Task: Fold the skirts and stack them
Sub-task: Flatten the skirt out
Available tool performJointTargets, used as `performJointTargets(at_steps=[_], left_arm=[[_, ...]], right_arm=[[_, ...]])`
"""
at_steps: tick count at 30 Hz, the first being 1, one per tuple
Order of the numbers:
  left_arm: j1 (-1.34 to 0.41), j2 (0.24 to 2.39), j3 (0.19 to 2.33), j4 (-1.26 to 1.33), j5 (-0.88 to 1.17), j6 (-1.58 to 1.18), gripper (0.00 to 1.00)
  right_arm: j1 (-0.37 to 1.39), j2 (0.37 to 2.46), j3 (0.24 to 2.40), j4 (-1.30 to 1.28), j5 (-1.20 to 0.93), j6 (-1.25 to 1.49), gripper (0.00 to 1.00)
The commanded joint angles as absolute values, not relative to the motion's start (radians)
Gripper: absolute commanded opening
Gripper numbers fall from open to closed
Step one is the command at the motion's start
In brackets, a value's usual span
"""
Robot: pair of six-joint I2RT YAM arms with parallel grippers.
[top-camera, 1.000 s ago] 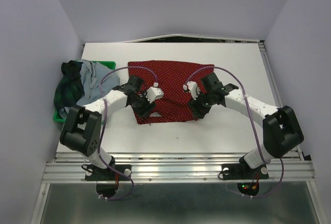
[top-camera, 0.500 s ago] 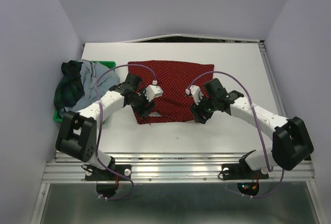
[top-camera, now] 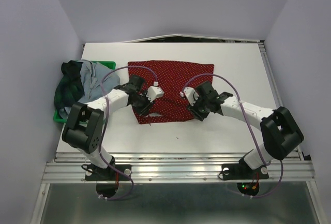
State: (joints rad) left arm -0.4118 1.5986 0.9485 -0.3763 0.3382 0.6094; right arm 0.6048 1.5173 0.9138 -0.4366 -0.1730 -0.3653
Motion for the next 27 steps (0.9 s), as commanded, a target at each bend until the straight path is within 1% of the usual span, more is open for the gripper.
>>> performJointTargets(at_steps=[1, 2, 3, 4, 5, 6, 8, 11, 17, 20, 22, 23, 25, 26, 27], left_arm=[[-0.413, 1.614, 0.985, -0.347, 0.298, 0.586, 0.28], [-0.408, 1.623, 0.995, -0.357, 0.305, 0.587, 0.21], [-0.400, 1.623, 1.018, -0.382, 0.334, 0.589, 0.10], [-0.385, 1.614, 1.026, -0.390, 0.350, 0.589, 0.04], [-0.376, 1.608, 1.044, -0.403, 0.368, 0.597, 0.00], [-0.368, 1.599, 1.052, -0.423, 0.394, 0.606, 0.00], [-0.351, 1.585, 1.075, -0.463, 0.434, 0.630, 0.00], [-0.304, 1.589, 1.136, -0.561, 0.510, 0.664, 0.00], [-0.244, 1.627, 1.189, -0.624, 0.514, 0.721, 0.00], [-0.233, 1.640, 1.189, -0.630, 0.506, 0.738, 0.00], [-0.235, 1.652, 1.193, -0.666, 0.521, 0.773, 0.00], [-0.235, 1.657, 1.195, -0.681, 0.532, 0.784, 0.00], [-0.235, 1.661, 1.196, -0.737, 0.557, 0.834, 0.00], [-0.235, 1.658, 1.193, -0.753, 0.564, 0.853, 0.00], [-0.235, 1.648, 1.180, -0.768, 0.581, 0.873, 0.00]], right_arm=[[0.614, 1.537, 0.960, -0.368, -0.005, -0.351, 0.35], [0.614, 1.537, 0.969, -0.368, -0.003, -0.342, 0.27], [0.614, 1.534, 0.979, -0.368, 0.026, -0.338, 0.23], [0.614, 1.529, 0.998, -0.371, 0.034, -0.334, 0.19], [0.614, 1.526, 1.008, -0.373, 0.034, -0.333, 0.12], [0.614, 1.522, 1.017, -0.373, 0.037, -0.334, 0.07], [0.614, 1.520, 1.054, -0.383, 0.046, -0.344, 0.01], [0.574, 1.531, 1.100, -0.405, 0.040, -0.374, 0.01], [0.517, 1.540, 1.117, -0.449, 0.054, -0.517, 0.01], [0.508, 1.537, 1.114, -0.498, 0.052, -0.583, 0.05], [0.508, 1.542, 1.118, -0.584, 0.011, -0.639, 0.13], [0.508, 1.545, 1.127, -0.636, -0.045, -0.670, 0.24], [0.508, 1.542, 1.152, -0.742, -0.122, -0.712, 0.37], [0.508, 1.534, 1.155, -0.824, -0.206, -0.732, 0.54], [0.508, 1.522, 1.157, -0.860, -0.242, -0.739, 0.60]])
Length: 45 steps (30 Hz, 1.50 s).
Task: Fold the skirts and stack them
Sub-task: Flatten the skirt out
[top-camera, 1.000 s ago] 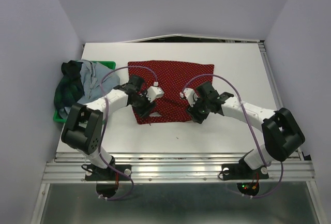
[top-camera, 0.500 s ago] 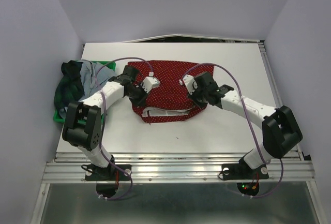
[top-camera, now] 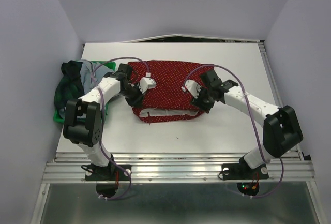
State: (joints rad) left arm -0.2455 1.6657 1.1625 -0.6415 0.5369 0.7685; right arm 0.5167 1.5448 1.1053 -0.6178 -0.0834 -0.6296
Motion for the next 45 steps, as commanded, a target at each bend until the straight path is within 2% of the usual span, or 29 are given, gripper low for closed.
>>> performJointTargets(at_steps=[1, 2, 3, 4, 5, 10, 13, 18, 21, 26, 31, 38, 41, 42, 45], left_arm=[[-0.235, 1.635, 1.169, -0.793, 0.587, 0.915, 0.04], [-0.238, 1.606, 1.158, -0.802, 0.594, 0.934, 0.10], [-0.239, 1.591, 1.148, -0.810, 0.598, 0.949, 0.28], [-0.239, 1.574, 1.129, -0.842, 0.621, 0.978, 0.35], [-0.241, 1.539, 1.112, -0.866, 0.646, 1.024, 0.48], [-0.247, 1.470, 1.094, -0.928, 0.675, 1.089, 0.60], [-0.244, 1.457, 1.097, -0.838, 0.634, 0.976, 0.62], [-0.242, 1.471, 1.089, -0.553, 0.508, 0.675, 0.58], [-0.248, 1.494, 1.069, -0.416, 0.456, 0.571, 0.55], [-0.287, 1.566, 1.057, -0.405, 0.434, 0.583, 0.47], [-0.405, 1.601, 0.942, -0.406, 0.293, 0.646, 0.41], [-0.457, 1.617, 0.839, -0.453, 0.216, 0.713, 0.35], [-0.456, 1.542, 0.818, -0.477, 0.241, 0.767, 0.42], [-0.451, 1.513, 0.816, -0.479, 0.265, 0.773, 0.49], [-0.404, 1.418, 0.854, -0.497, 0.368, 0.756, 0.59]], right_arm=[[0.508, 1.487, 1.152, -0.874, -0.265, -0.758, 0.65], [0.508, 1.468, 1.151, -0.911, -0.312, -0.764, 0.75], [0.508, 1.453, 1.149, -0.925, -0.330, -0.772, 0.78], [0.508, 1.437, 1.152, -0.942, -0.348, -0.796, 0.79], [0.508, 1.419, 1.163, -0.980, -0.383, -0.802, 0.80], [0.508, 1.385, 1.193, -0.951, -0.420, -0.743, 0.79], [0.508, 1.411, 1.195, -0.856, -0.376, -0.658, 0.74], [0.450, 1.595, 1.259, -0.724, -0.353, -0.531, 0.56], [0.439, 1.733, 1.302, -0.698, -0.385, -0.486, 0.54], [0.439, 1.810, 1.243, -0.680, -0.376, -0.489, 0.52], [0.430, 1.786, 1.111, -0.686, -0.287, -0.564, 0.51], [0.410, 1.726, 0.979, -0.709, -0.204, -0.617, 0.52], [0.388, 1.704, 0.965, -0.732, -0.196, -0.633, 0.52], [0.376, 1.697, 0.957, -0.732, -0.183, -0.640, 0.52], [0.339, 1.680, 0.933, -0.736, -0.158, -0.664, 0.52]])
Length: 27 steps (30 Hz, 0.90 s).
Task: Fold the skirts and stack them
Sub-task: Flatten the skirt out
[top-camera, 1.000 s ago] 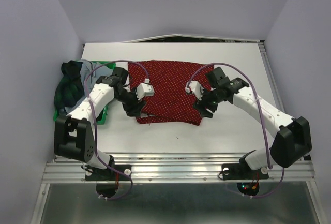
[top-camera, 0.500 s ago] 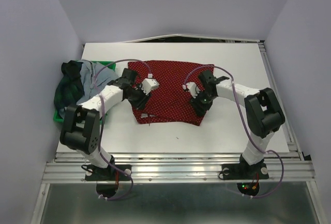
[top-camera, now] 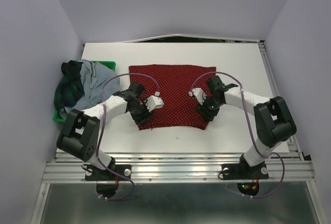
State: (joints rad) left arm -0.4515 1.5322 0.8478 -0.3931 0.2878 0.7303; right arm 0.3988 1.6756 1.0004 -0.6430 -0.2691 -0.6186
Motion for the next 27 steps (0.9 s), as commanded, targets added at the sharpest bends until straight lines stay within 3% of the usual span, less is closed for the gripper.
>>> performJointTargets(at_steps=[1, 5, 10, 21, 27], left_arm=[[-0.382, 1.404, 0.906, -0.505, 0.394, 0.741, 0.60], [-0.261, 1.431, 1.054, -0.462, 0.451, 0.597, 0.61], [-0.233, 1.549, 1.186, -0.342, 0.282, 0.373, 0.57], [-0.242, 1.876, 1.411, -0.344, 0.258, 0.250, 0.46], [-0.249, 1.974, 1.434, -0.322, 0.210, 0.242, 0.40]], right_arm=[[0.330, 1.680, 0.933, -0.747, -0.163, -0.675, 0.52], [0.321, 1.640, 1.012, -0.911, -0.326, -0.710, 0.55], [0.321, 1.565, 1.270, -0.933, -0.560, -0.615, 0.67], [0.276, 1.888, 1.508, -0.730, -0.348, -0.517, 0.58], [0.267, 1.988, 1.477, -0.703, -0.319, -0.545, 0.54]])
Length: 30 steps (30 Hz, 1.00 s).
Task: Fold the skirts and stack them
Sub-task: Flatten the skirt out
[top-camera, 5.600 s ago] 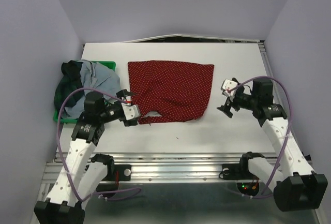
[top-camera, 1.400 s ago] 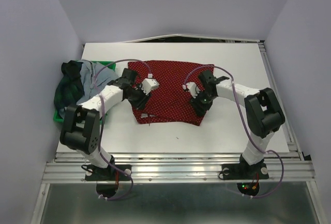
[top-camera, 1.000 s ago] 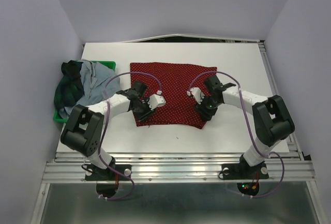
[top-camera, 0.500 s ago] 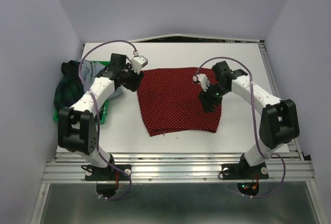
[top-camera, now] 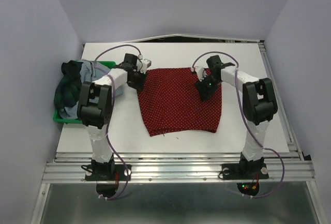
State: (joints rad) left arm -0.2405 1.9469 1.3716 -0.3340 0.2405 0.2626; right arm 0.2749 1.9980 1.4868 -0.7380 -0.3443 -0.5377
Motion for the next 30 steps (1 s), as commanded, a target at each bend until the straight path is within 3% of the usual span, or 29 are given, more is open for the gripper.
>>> performJointTargets(at_steps=[1, 7, 12, 14, 15, 18, 20, 26, 30], left_arm=[[-0.249, 1.991, 1.463, -0.322, 0.196, 0.242, 0.39], [-0.249, 2.232, 1.719, -0.406, 0.167, 0.270, 0.30], [-0.253, 2.486, 2.130, -0.482, 0.190, 0.282, 0.27], [-0.253, 2.566, 2.316, -0.509, 0.251, 0.285, 0.31], [-0.255, 2.578, 2.380, -0.496, 0.264, 0.278, 0.40], [-0.256, 2.483, 2.353, -0.427, 0.252, 0.259, 0.54], [-0.256, 2.392, 2.280, -0.388, 0.238, 0.264, 0.57], [-0.258, 2.071, 1.959, -0.382, 0.207, 0.330, 0.58], [-0.258, 1.958, 1.763, -0.420, 0.245, 0.337, 0.56]], right_arm=[[0.267, 1.987, 1.456, -0.703, -0.321, -0.548, 0.53], [0.267, 1.910, 1.284, -0.706, -0.406, -0.516, 0.52], [0.369, 1.801, 1.118, -0.689, -0.555, -0.417, 0.52], [0.487, 1.761, 1.095, -0.661, -0.610, -0.365, 0.54], [0.558, 1.753, 1.109, -0.657, -0.668, -0.350, 0.58], [0.559, 1.732, 1.205, -0.667, -0.750, -0.270, 0.63], [0.516, 1.717, 1.259, -0.686, -0.732, -0.270, 0.63], [0.283, 1.709, 1.348, -0.686, -0.591, -0.377, 0.64], [0.261, 1.821, 1.385, -0.684, -0.454, -0.475, 0.59]])
